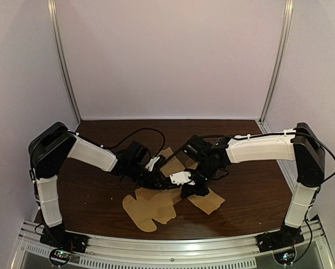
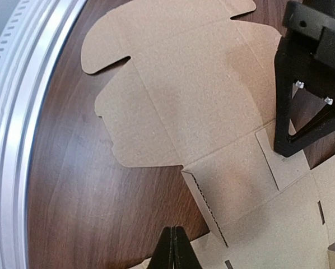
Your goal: Fold the paper box
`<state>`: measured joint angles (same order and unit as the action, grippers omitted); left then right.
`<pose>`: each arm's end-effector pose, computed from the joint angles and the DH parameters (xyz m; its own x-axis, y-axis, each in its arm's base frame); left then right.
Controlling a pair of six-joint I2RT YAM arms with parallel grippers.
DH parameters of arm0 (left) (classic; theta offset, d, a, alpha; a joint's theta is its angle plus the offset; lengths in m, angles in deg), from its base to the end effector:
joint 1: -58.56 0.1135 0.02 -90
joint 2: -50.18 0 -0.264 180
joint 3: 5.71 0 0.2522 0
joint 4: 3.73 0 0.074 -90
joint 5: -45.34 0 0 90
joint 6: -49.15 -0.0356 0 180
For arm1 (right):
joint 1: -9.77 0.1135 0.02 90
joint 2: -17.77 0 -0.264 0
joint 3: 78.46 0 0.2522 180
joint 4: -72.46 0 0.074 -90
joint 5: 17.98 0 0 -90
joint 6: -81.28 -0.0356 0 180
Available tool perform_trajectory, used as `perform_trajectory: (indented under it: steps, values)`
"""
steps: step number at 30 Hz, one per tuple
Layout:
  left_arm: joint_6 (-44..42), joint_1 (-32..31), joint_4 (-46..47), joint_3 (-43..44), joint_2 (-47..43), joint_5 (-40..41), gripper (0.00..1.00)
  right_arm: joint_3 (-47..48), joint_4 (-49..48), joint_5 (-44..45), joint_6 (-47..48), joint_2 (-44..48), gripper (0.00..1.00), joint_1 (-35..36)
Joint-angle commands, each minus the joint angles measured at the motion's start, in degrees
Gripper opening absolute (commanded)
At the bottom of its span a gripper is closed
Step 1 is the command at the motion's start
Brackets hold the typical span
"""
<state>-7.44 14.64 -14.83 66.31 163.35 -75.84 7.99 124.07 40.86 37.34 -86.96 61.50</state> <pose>0.2593 -0.2753 0.1077 -0.9279 0.2396 -0.2856 0.3724 0.6329 -0.6788 0.2101 0.2960 0.1916 0.1595 -0.7926 -0.5884 -0.9614 -0.2600 0.0896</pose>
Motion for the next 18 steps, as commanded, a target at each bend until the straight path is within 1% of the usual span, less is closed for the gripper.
perform_trajectory:
  steps: [1, 10, 18]
  values:
    - [0.57, 0.57, -9.02, -0.57, 3.88, -2.85, 0.0, -1.25, -1.73, 7.45, 4.63, -1.03, 0.01, 1.35]
    - [0.52, 0.68, -9.86, 0.01, 4.22, -2.81, 0.0, 1.53, -4.69, 9.59, 3.92, -6.07, 0.01, 1.67]
    - [0.47, 0.68, -9.86, 0.14, 4.61, -3.02, 0.0, 2.45, -4.76, 9.84, 3.73, -8.81, 0.01, 3.62]
